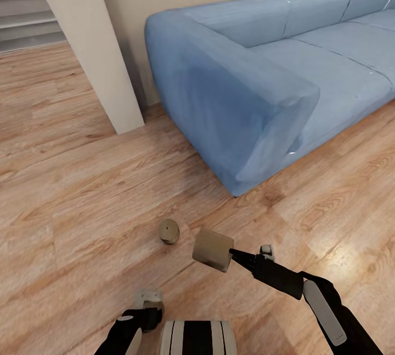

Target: Place each of the two pumpkins and all three candles from the living room inside a cabinet in the living room (use any cabinet), then make sure every cabinet is closed, and position the cauldron so it is next to a table in the living room.

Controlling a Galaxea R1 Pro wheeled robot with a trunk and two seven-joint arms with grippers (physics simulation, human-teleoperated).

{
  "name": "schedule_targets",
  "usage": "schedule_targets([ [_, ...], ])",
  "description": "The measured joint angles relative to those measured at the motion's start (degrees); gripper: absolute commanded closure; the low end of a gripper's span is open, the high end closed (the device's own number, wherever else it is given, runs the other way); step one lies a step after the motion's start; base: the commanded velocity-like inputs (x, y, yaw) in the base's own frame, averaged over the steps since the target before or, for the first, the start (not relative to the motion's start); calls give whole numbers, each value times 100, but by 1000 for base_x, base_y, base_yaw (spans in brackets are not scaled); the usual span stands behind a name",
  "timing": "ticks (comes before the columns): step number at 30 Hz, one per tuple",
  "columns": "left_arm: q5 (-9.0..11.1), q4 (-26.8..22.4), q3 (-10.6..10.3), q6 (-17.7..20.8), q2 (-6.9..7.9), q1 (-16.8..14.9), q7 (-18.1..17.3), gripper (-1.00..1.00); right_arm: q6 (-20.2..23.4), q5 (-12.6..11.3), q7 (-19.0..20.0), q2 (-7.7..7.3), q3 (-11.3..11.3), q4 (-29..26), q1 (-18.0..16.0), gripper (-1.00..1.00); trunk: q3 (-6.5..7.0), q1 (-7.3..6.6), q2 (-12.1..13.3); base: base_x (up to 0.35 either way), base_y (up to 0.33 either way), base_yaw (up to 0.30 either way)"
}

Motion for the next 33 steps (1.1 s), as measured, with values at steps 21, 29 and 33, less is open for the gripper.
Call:
schedule_targets([
  [21, 18, -1, 10, -19, 6, 3, -3, 100, 0, -1, 2, -2, -9, 0, 0, 100, 0, 0, 0, 0, 0, 0],
  [29, 20, -2, 15, -17, 7, 2, -6, 100, 0, 0, 2, -7, -9, 2, 0, 100, 0, 0, 0, 0, 0, 0],
  [33, 17, -1, 17, -10, 7, 0, -20, 100, 4, -8, 2, -5, -9, 11, -1, 100, 66, -8, 4, 0, 0, 0],
])
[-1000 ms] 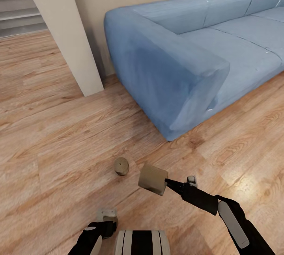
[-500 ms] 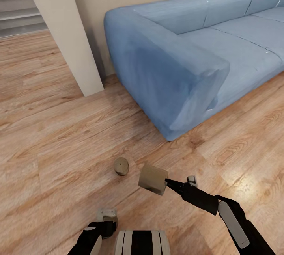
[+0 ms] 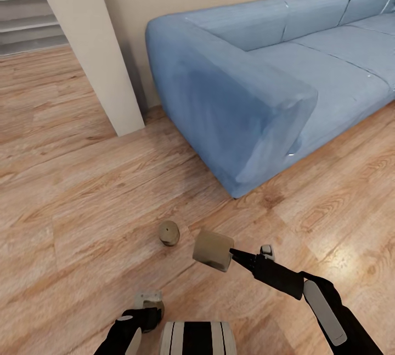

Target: Place each of the two pumpkins and all three candles from the living room inside a cabinet in the living room (use any cabinet), then make sure every cabinet is closed, and position the cauldron so it is next to a table in the living room.

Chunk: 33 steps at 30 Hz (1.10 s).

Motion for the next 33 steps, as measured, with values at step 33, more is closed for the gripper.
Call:
schedule_targets([
  [33, 47, -2274, 1078, 2721, 280, 5, -52, 100, 258, -50, -3114, 373, 1032, -608, -8, 100, 598, -70, 36, -36, 5, 0],
])
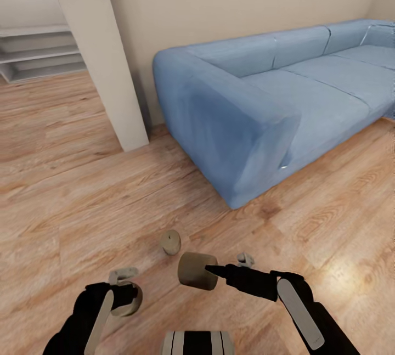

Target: Place each of the two pumpkins and all three candles from the living room inside a cabinet in the living room (use any cabinet), then make sure every cabinet is closed, and position the cauldron so it is next to a table in the living room.

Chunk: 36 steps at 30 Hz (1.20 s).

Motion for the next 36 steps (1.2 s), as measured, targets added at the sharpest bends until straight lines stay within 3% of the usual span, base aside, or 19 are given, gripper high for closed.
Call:
schedule_targets([
  [19, 18, -51, 39, 153, 1, 0, -1, 100, -6, -54, -36, 3, -46, -1, 0, 100, 421, -49, 25, -72, 1, 0],
  [24, 20, -54, 41, 153, 1, -1, -2, 100, -9, -146, -27, -3, -95, -1, 0, 100, 532, -62, 32, -251, 38, 0],
  [36, 14, -53, 41, 162, 2, 1, -1, 100, -77, -125, -43, -6, -101, -3, 0, 100, 797, -93, 48, -290, 68, 0],
])
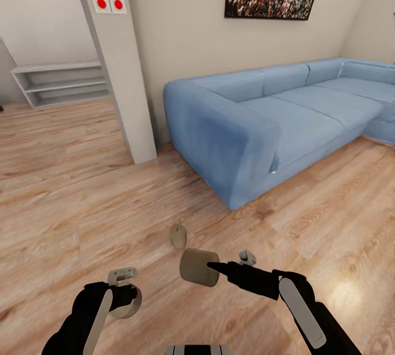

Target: Place each of the two pumpkins and all three candles from the living room inside a cabinet in the living room (use any cabinet), then make sure every cabinet is closed, and position the cauldron so it is next to a table in the living room.

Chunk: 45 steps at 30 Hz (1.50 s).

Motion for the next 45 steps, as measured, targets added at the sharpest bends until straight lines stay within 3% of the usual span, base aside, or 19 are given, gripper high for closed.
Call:
schedule_targets([
  [3, 9, -1, 0, 0, 0, 0, 0, 100, -1, -22, -19, 5, 6, -23, 0, 100, 63, -8, 4, -65, 13, 88],
  [8, 6, 0, -2, 0, 0, -1, 0, 100, 85, 25, -149, 7, 68, -543, 1, 100, 140, -21, 11, -10, 2, 154],
  [14, 5, -1, -3, 0, 0, 0, 0, 100, 228, 25, -695, 32, 85, -698, 0, 100, 207, -116, 179, -1, 0, 162],
  [17, 6, -1, -8, 0, 0, -2, 0, 100, 593, 24, -1114, 182, 96, -881, 0, 100, 236, -182, 299, 0, 0, 163],
  [21, 7, -2, -11, 0, -3, 0, 0, 100, 992, 72, -2109, 399, 89, -1247, -1, 100, 274, -270, 460, 0, 0, 165],
  [25, 4, -2, -11, 0, -3, -1, 0, 100, 1069, 53, -3212, 501, 90, -1491, -1, 100, 313, -358, 620, 0, 0, 174],
  [30, 3, -2, -11, 0, 0, -1, 1, 100, 1085, 79, -4243, 740, 118, -1633, 0, 100, 361, -468, 821, 0, 0, 184],
  [32, 0, -2, -11, 0, 0, 0, 1, 100, 1090, 87, -4948, 876, 227, -1642, 0, 100, 380, -511, 901, 0, 0, 150],
  [33, -10, -2, -11, 1, 0, 0, 1, 100, 1092, 67, -5589, 997, 362, -1645, 1, 100, 393, -533, 941, 0, 0, 74],
  [35, -1, -2, -11, 0, 0, 0, 1, 100, 1098, 69, -6444, 1161, 503, -1647, 0, 100, 423, -577, 1021, 0, 0, 39],
  [38, -2, -8, -11, 4, 0, 0, 0, 100, 1110, -13, -7334, 1410, 605, -1622, 2, 100, 474, -643, 1142, 0, 0, 9],
  [45, -2, -10, -11, 7, -1, -2, 0, 100, 1111, -21, -7414, 1439, 573, -1587, -1, 100, 600, -797, 1422, -27, 1, 0],
])
